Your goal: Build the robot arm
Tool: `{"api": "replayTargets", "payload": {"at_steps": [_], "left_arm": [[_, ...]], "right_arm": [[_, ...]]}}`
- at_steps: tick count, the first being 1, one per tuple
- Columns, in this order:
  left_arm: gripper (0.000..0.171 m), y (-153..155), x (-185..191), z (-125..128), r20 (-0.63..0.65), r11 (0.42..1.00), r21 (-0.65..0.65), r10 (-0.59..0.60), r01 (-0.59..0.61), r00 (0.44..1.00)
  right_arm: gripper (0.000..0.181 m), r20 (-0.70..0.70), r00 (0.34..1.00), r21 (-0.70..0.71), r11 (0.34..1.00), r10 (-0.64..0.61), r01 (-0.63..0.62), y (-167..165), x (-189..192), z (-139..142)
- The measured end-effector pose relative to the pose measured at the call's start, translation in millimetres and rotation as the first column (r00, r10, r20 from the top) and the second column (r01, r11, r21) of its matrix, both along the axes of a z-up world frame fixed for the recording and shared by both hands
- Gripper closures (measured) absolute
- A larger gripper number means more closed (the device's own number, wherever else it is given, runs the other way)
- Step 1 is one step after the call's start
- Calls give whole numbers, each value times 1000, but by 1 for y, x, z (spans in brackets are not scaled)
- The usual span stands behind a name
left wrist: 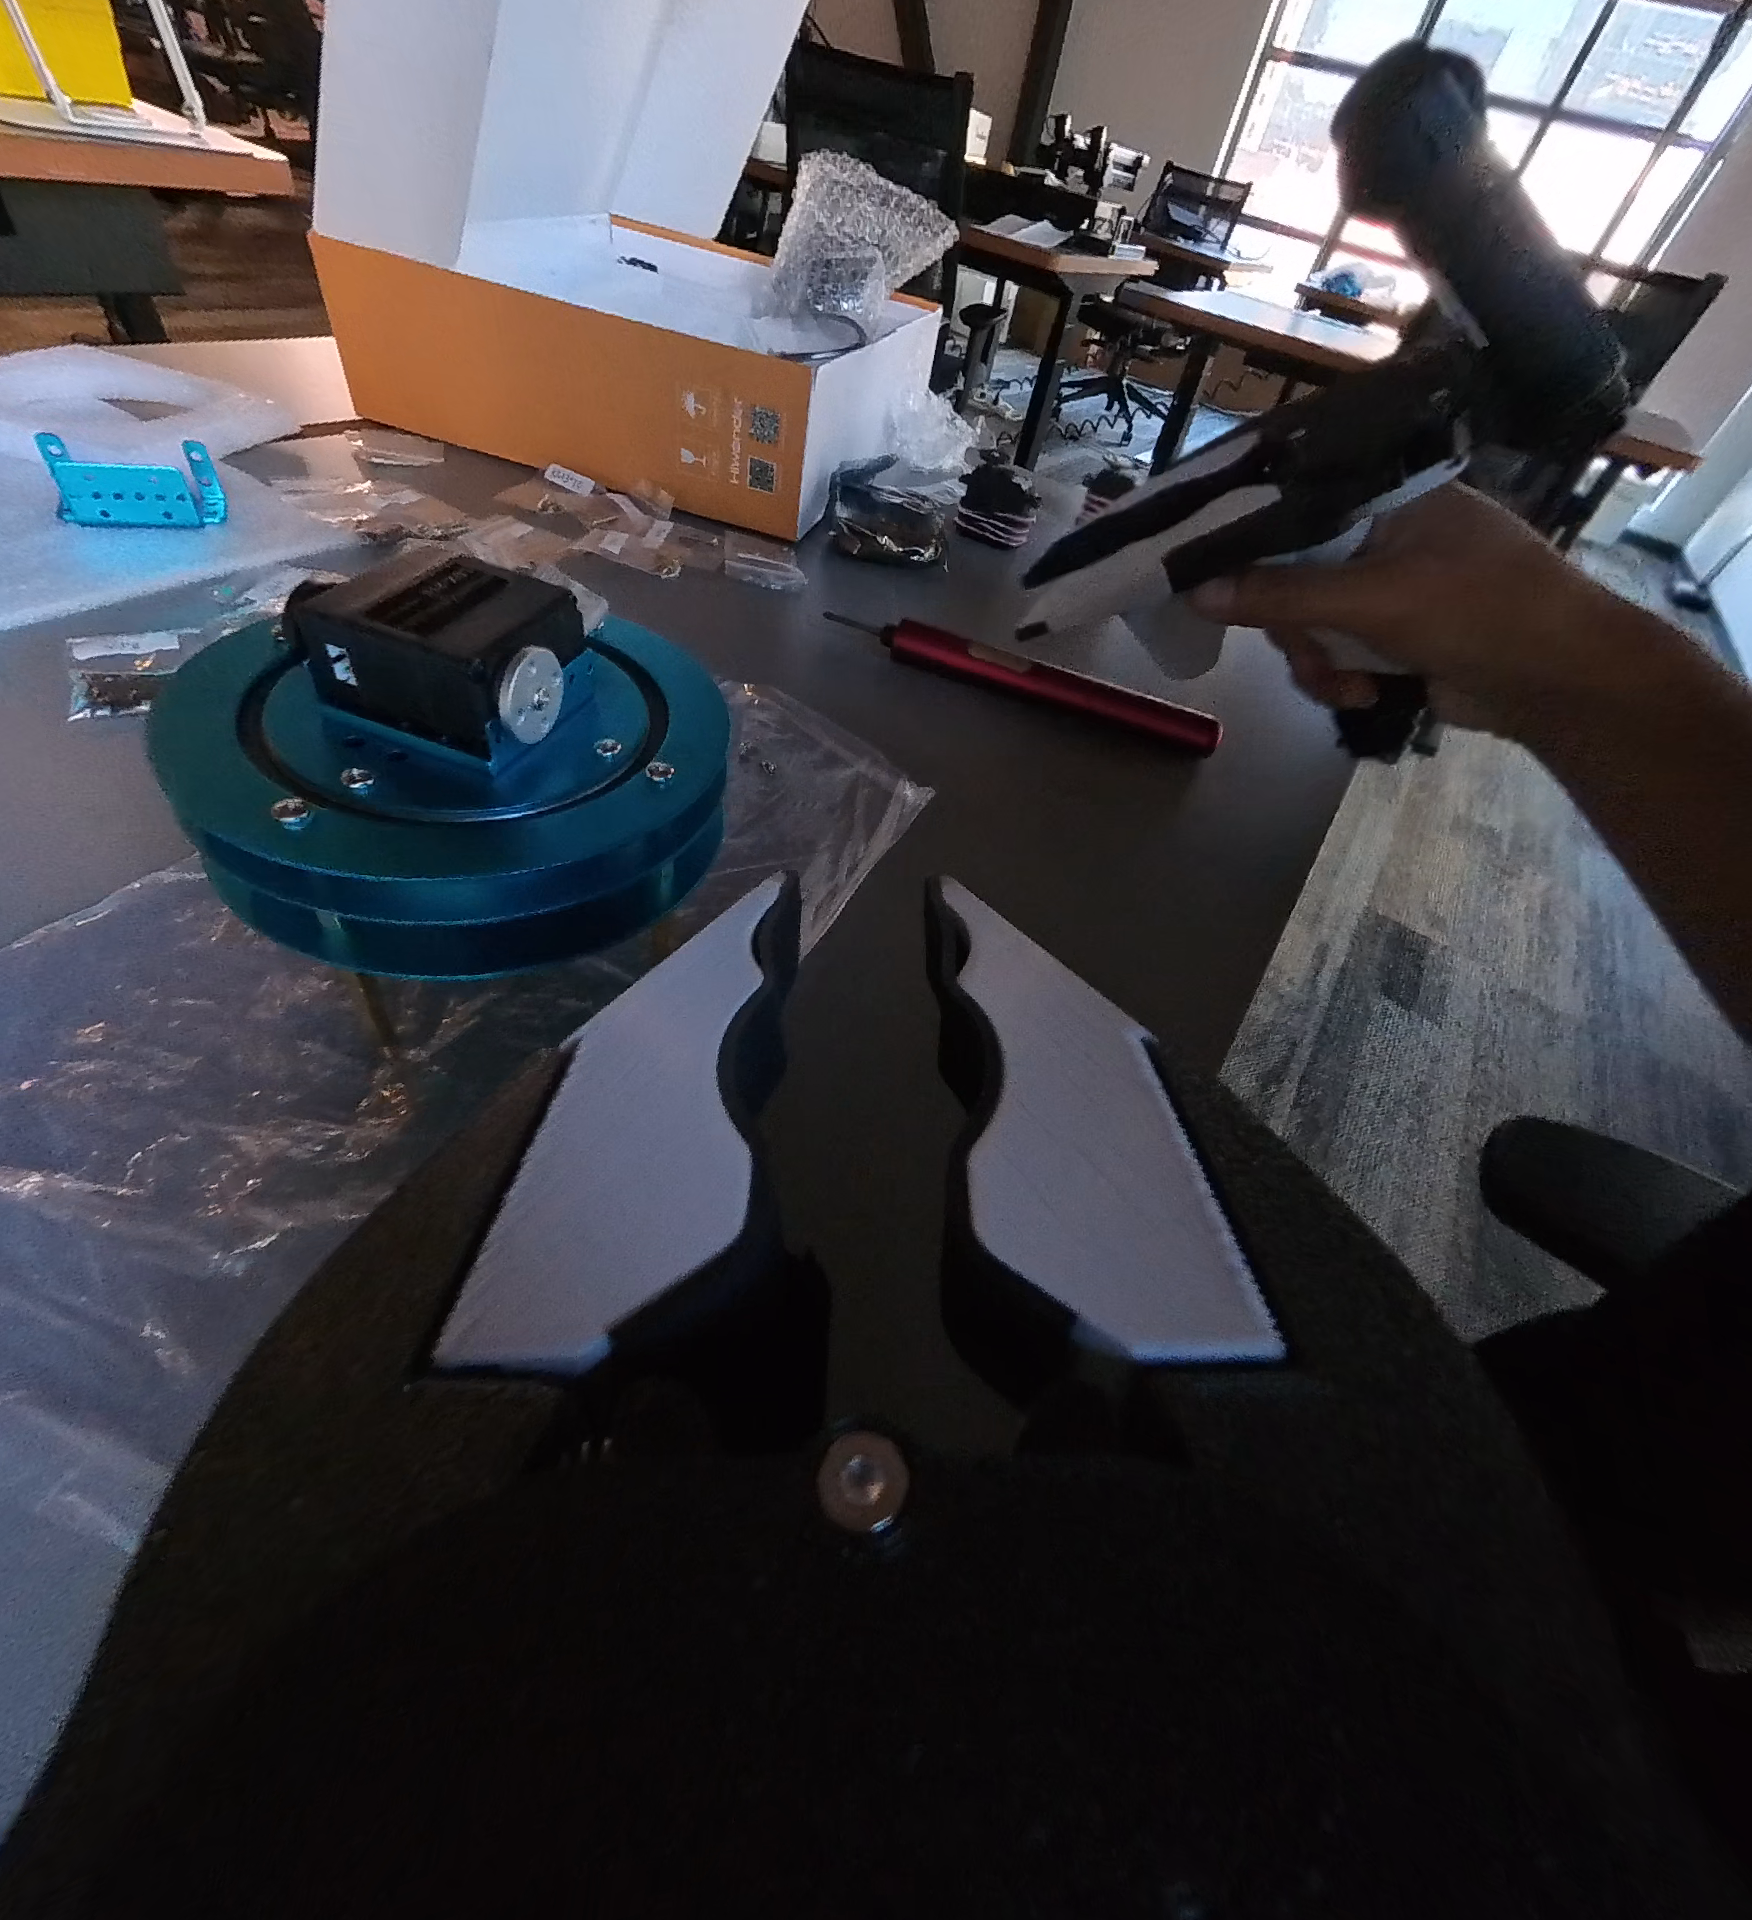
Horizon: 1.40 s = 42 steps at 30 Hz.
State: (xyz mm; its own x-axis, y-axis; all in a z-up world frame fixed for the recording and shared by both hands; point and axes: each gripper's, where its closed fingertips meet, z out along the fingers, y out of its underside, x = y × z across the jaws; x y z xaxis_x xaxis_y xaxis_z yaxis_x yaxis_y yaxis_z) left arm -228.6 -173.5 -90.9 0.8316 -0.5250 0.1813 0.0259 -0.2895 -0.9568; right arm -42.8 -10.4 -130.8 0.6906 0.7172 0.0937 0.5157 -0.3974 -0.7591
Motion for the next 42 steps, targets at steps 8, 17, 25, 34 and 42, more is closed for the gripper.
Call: {"api": "replayTargets", "payload": {"at_steps": [8,17,25,34,42], "left_arm": [[148,-9,-2,16,134,1000,-8,28,-27,991],[148,-18,-17,2,86,997,-5,74,-74,994],[148,-8,-22,3,32,999,16,43,-44,999],[149,15,-12,19,54,999,44,26,-29,998],[149,40,4,56,136,988,140,-80,61,988]], "right_arm": [[166,41,920,-100,918,390,-385,-8,-122,-34],[179,120,882,-153,886,456,-438,2,-129,-47],[180,-28,885,-269,850,464,-454,1,-130,-48],[181,-528,655,-45,752,541,-657,-36,-146,51],[181,-849,184,215,641,495,-737,-95,-154,131]]}}
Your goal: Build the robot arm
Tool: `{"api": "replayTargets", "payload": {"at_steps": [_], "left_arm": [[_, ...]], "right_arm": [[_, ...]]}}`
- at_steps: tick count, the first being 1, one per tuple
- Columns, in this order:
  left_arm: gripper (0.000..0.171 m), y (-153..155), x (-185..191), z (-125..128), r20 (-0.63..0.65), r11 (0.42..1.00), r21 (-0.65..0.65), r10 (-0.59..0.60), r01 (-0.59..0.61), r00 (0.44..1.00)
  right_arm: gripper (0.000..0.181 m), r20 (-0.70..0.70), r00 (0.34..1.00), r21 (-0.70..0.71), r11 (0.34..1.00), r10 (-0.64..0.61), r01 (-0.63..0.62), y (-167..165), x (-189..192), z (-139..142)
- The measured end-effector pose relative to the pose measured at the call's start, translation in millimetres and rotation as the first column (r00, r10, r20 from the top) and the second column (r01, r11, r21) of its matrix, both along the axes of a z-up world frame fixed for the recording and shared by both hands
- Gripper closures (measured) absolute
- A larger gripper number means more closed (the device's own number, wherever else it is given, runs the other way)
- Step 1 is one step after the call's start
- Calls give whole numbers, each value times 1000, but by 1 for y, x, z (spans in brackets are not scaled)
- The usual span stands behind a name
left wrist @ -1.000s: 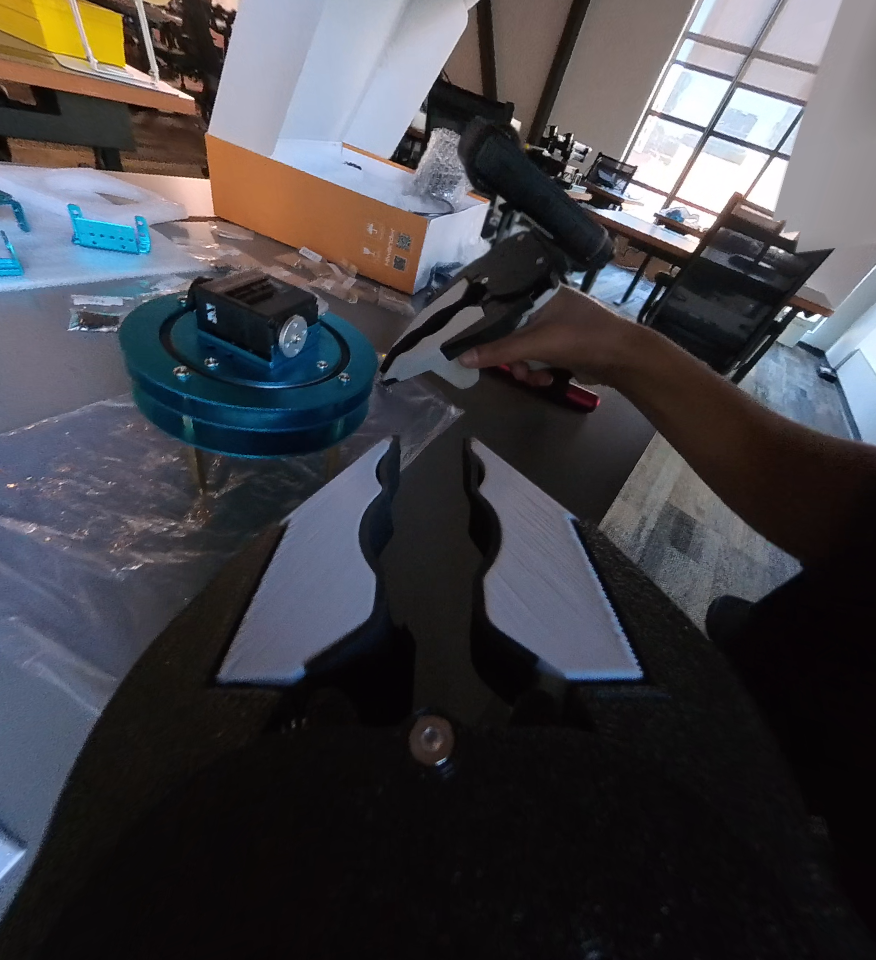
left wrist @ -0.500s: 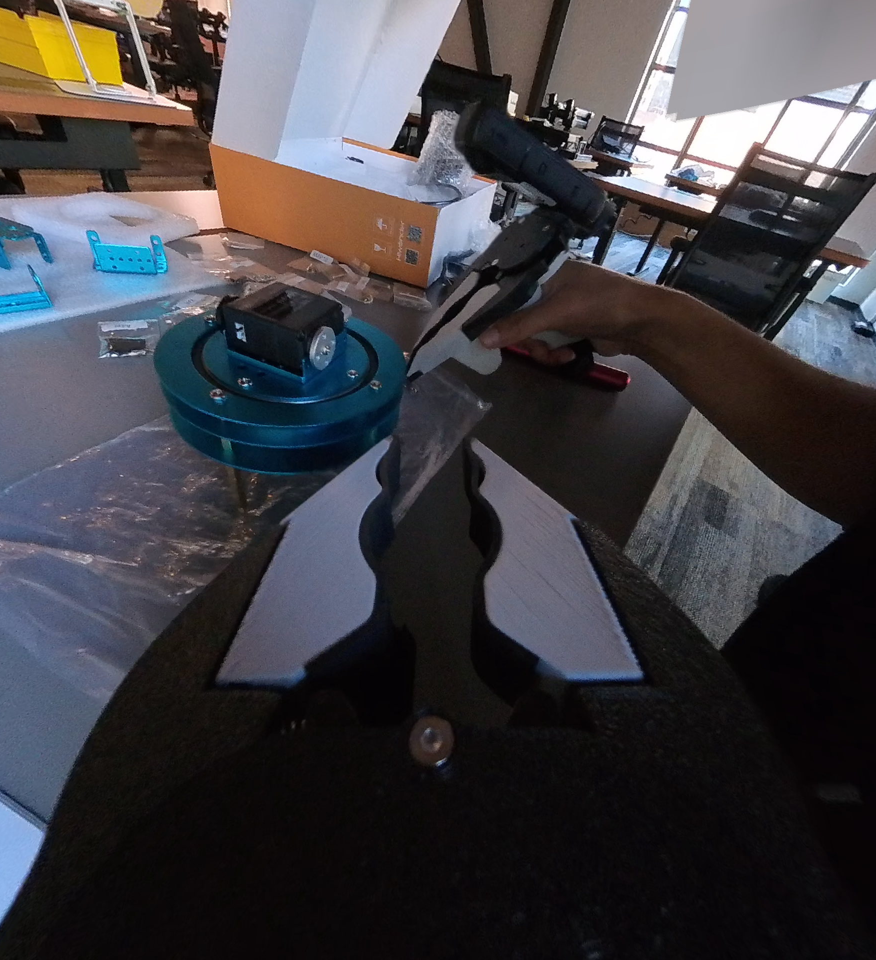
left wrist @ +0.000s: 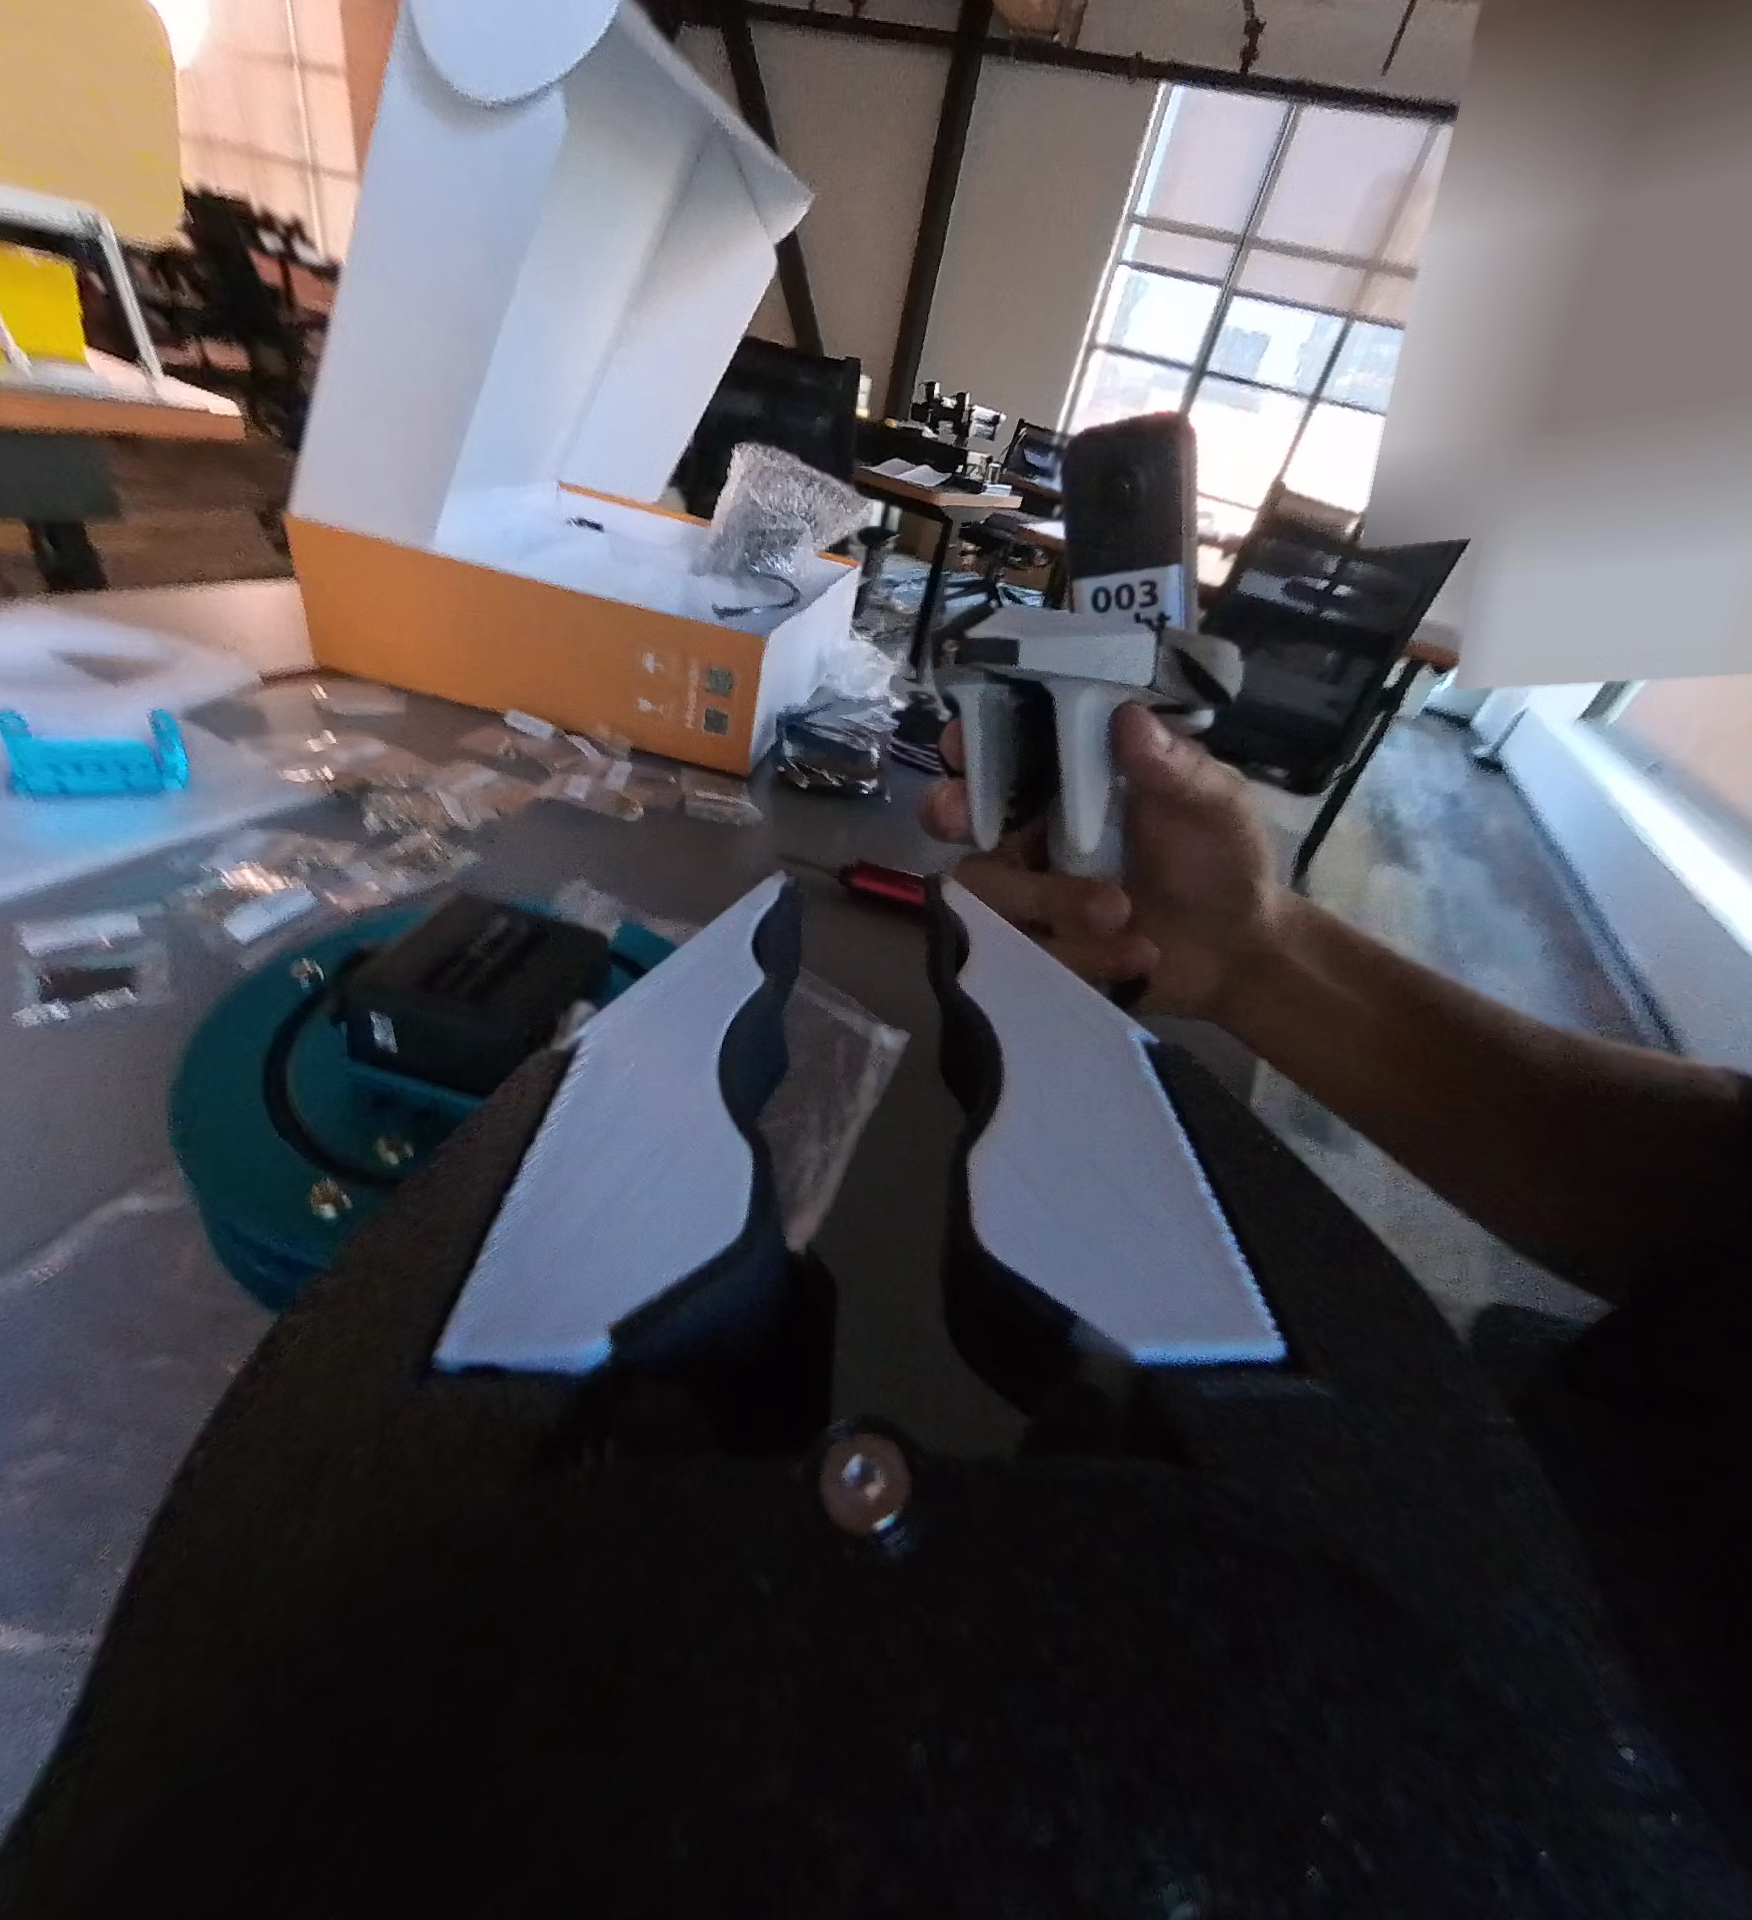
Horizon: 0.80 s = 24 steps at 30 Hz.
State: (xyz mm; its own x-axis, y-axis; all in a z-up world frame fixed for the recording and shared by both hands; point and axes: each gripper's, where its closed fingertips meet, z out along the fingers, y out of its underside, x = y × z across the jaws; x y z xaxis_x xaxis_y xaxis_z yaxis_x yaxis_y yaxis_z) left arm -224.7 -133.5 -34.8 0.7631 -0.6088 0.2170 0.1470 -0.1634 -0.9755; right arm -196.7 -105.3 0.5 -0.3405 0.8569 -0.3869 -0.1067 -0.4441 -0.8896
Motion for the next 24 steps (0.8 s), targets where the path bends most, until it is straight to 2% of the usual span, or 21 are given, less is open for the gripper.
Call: {"api": "replayTargets", "payload": {"at_steps": [3,5,14,20,22,24], "left_arm": [[151,4,10,13,-112,993,119,4,10,994],[155,2,19,22,-129,985,163,-28,49,991],[165,-7,20,43,-9,964,254,-75,74,997],[166,-17,14,43,27,964,253,-96,86,995],[166,-13,1,35,-17,971,236,-41,44,999],[165,-11,-22,26,-44,982,189,17,-8,999]], "right_arm": [[181,-86,995,-94,994,51,-59,-10,-6,10],[181,-105,992,-104,992,63,-74,-16,-11,11],[181,-120,982,-112,980,149,-162,-38,-19,16],[181,-115,981,-101,981,154,-166,-43,-19,17],[181,-80,992,-86,991,92,-99,-33,-19,13],[181,16,999,-77,996,-35,36,-8,-15,0]]}}
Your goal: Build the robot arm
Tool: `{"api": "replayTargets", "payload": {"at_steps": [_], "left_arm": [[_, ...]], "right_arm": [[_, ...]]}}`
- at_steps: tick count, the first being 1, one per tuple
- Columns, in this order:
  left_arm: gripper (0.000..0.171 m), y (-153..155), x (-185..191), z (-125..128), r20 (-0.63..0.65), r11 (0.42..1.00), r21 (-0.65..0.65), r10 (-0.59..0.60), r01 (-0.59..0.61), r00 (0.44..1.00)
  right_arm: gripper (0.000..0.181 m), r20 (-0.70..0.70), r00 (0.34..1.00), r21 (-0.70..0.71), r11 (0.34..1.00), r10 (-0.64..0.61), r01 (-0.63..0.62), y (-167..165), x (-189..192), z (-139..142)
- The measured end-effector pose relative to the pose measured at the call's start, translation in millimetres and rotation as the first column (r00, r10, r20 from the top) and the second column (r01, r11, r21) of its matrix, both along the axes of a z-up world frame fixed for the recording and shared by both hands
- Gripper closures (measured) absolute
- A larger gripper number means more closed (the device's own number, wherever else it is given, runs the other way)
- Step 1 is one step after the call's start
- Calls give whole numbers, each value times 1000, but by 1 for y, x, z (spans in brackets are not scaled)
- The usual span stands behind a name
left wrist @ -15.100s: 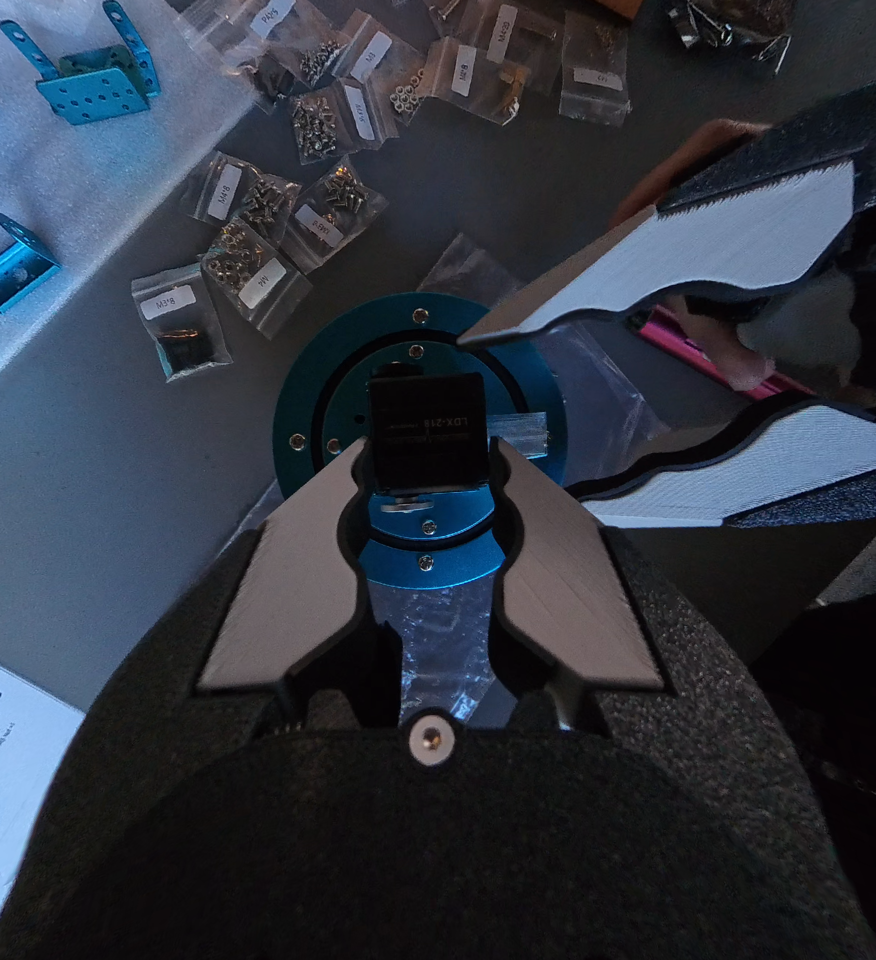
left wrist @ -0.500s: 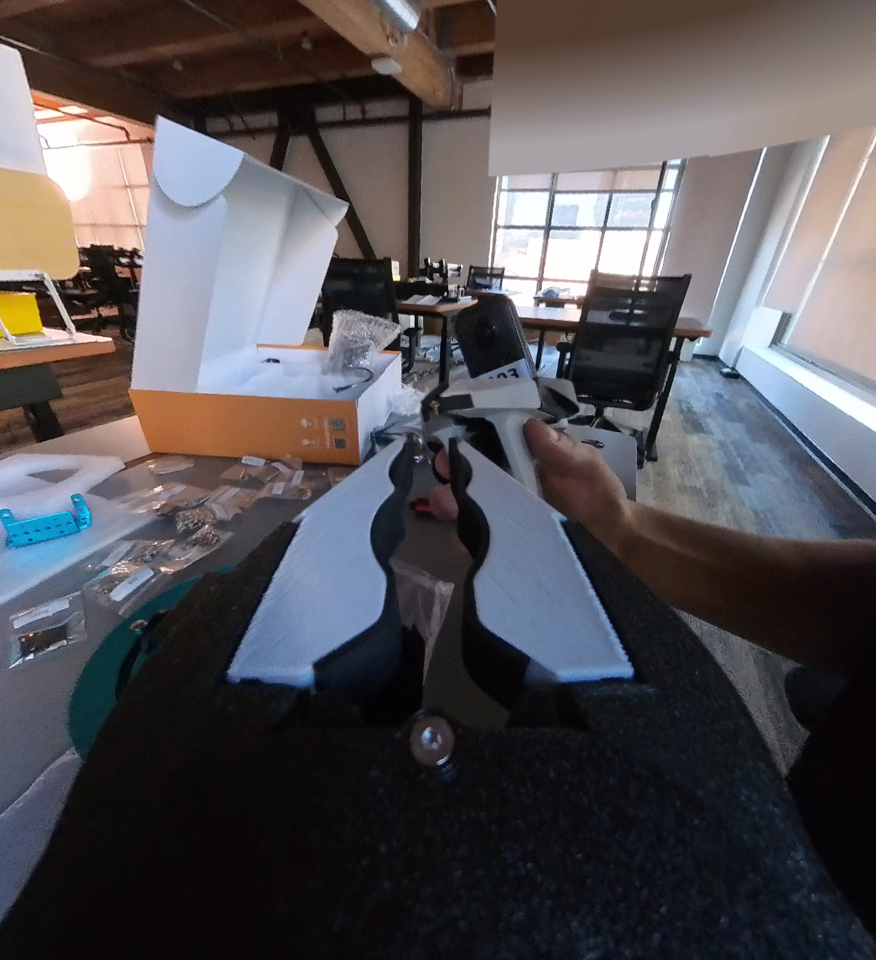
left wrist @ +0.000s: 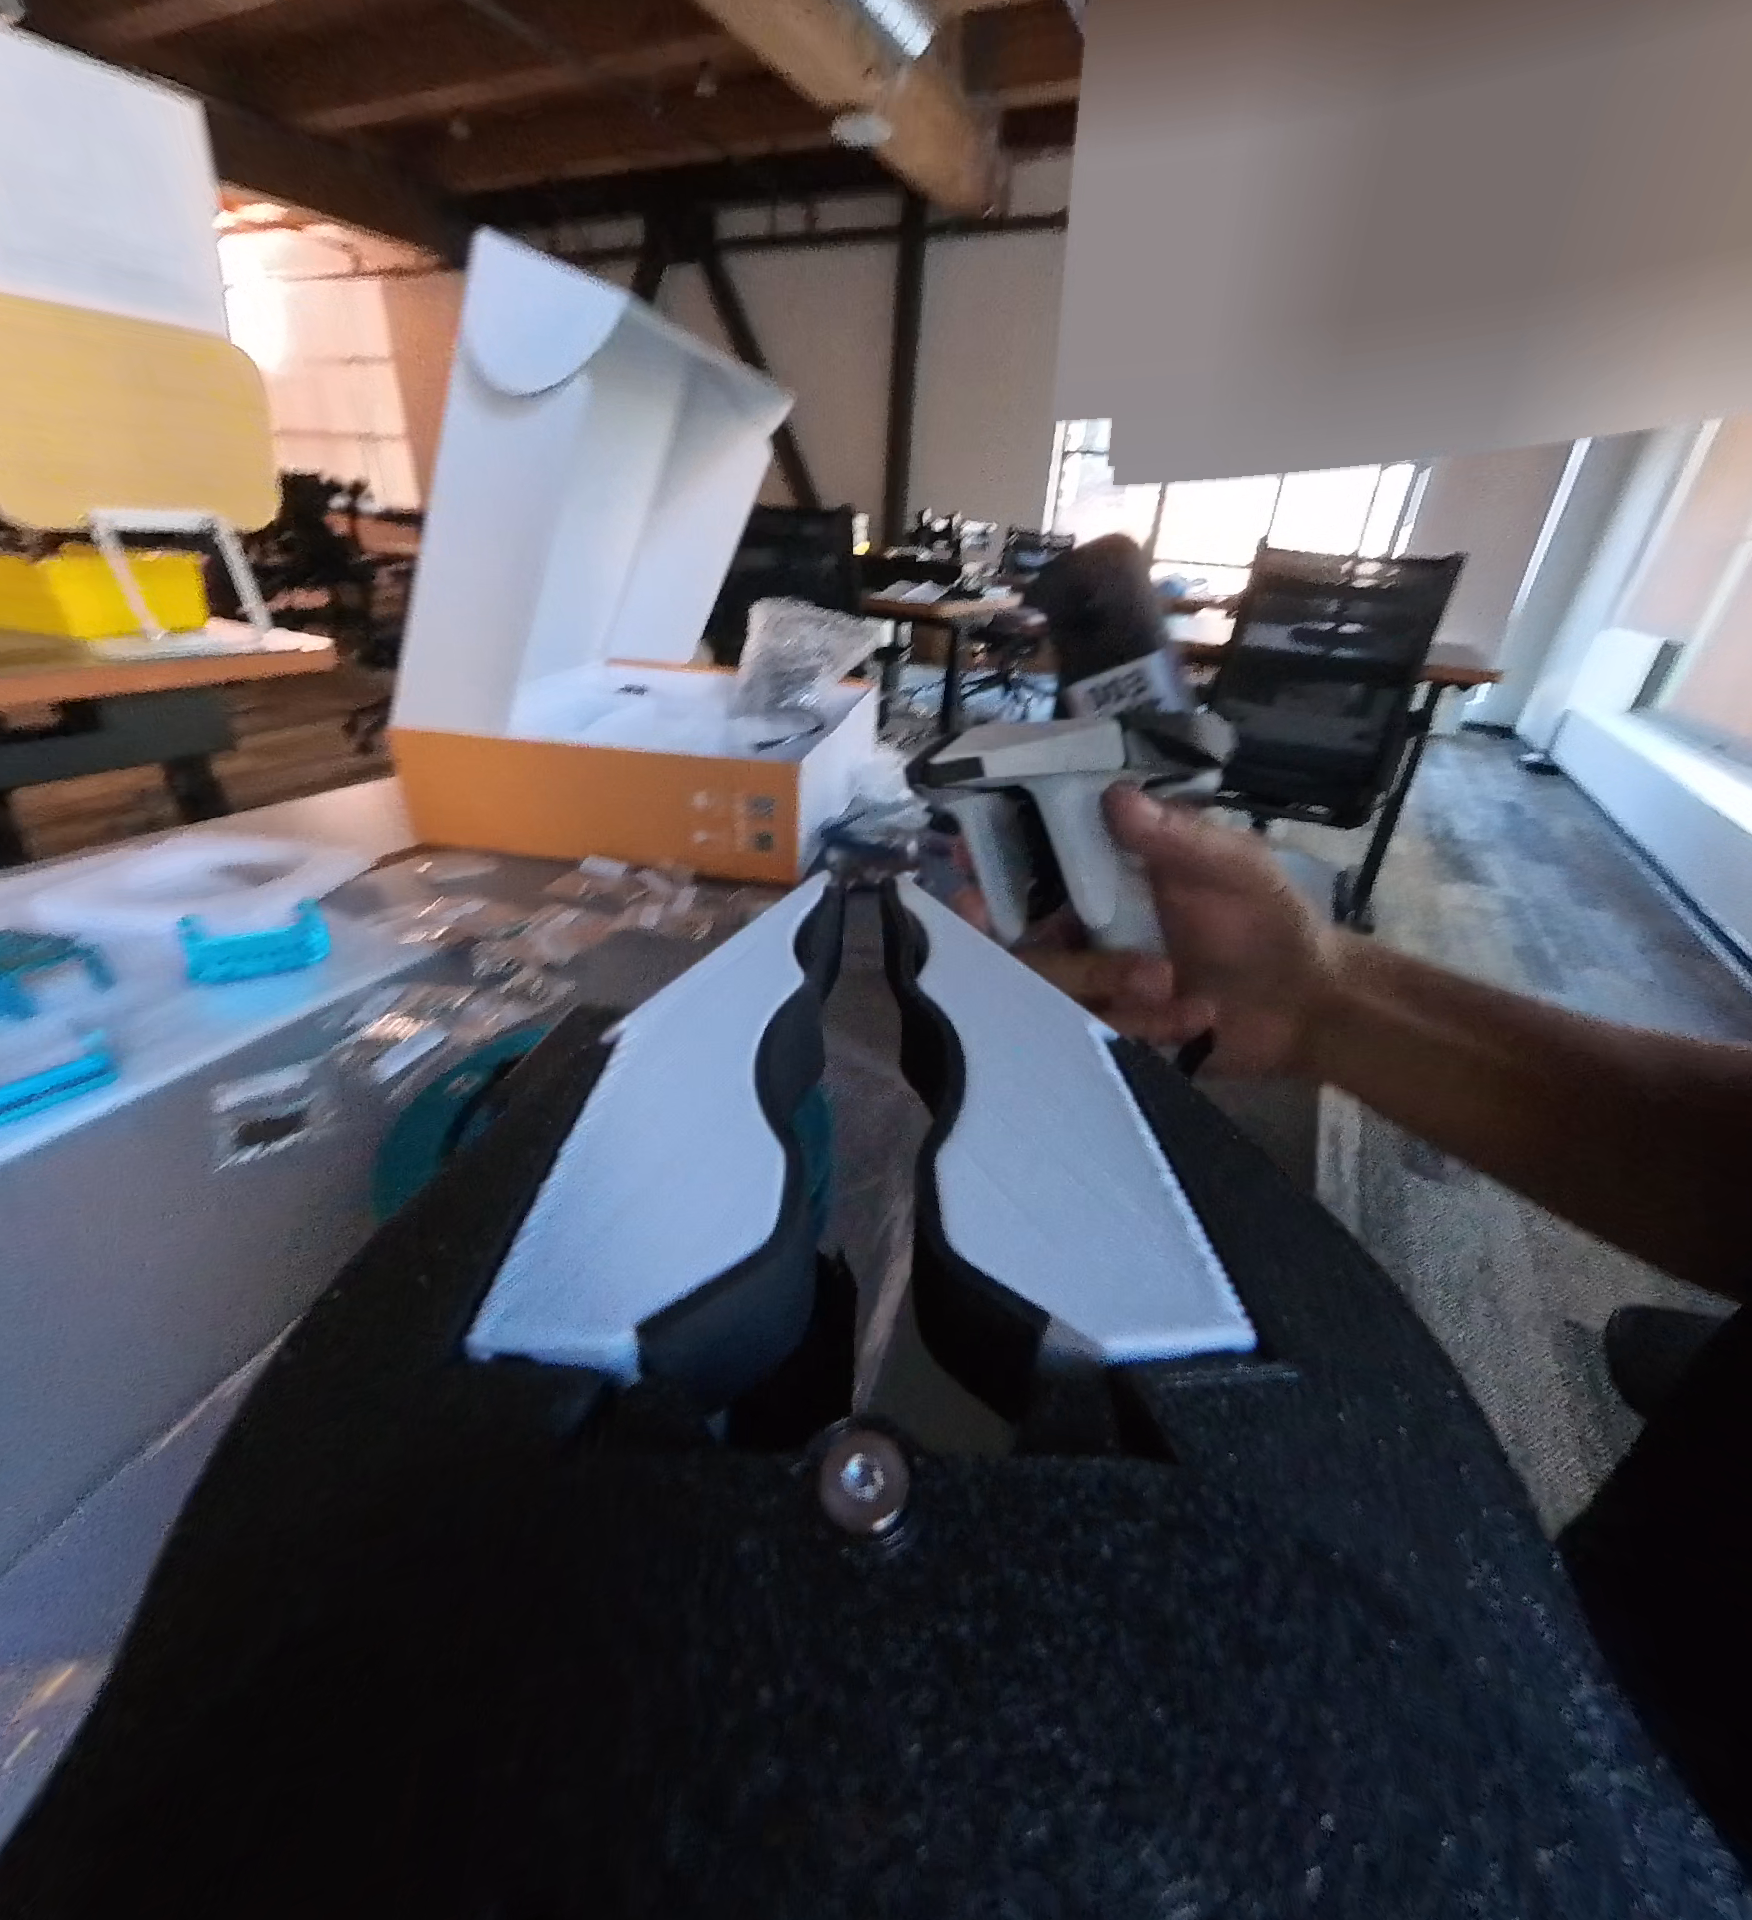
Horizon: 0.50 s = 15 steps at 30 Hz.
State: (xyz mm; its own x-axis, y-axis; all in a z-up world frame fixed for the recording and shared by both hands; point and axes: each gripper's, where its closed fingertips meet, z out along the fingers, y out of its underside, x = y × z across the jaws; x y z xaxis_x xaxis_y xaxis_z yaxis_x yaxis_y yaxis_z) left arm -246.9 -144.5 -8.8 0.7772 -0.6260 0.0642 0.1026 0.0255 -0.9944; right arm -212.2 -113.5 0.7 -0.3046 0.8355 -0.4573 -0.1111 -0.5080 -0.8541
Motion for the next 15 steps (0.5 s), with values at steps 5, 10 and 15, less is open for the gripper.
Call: {"api": "replayTargets", "payload": {"at_steps": [5,10,15], "left_arm": [[160,-39,-96,-32,-89,952,-134,265,-276,960],[154,-113,-177,-79,-171,807,-355,441,-472,881],[153,-142,-194,-110,-262,737,-414,466,-535,845]], "right_arm": [[181,299,911,270,941,-283,203,12,25,-44],[176,424,847,326,927,-320,186,-21,22,-74],[171,489,826,350,931,-279,107,-57,-25,-101]]}}
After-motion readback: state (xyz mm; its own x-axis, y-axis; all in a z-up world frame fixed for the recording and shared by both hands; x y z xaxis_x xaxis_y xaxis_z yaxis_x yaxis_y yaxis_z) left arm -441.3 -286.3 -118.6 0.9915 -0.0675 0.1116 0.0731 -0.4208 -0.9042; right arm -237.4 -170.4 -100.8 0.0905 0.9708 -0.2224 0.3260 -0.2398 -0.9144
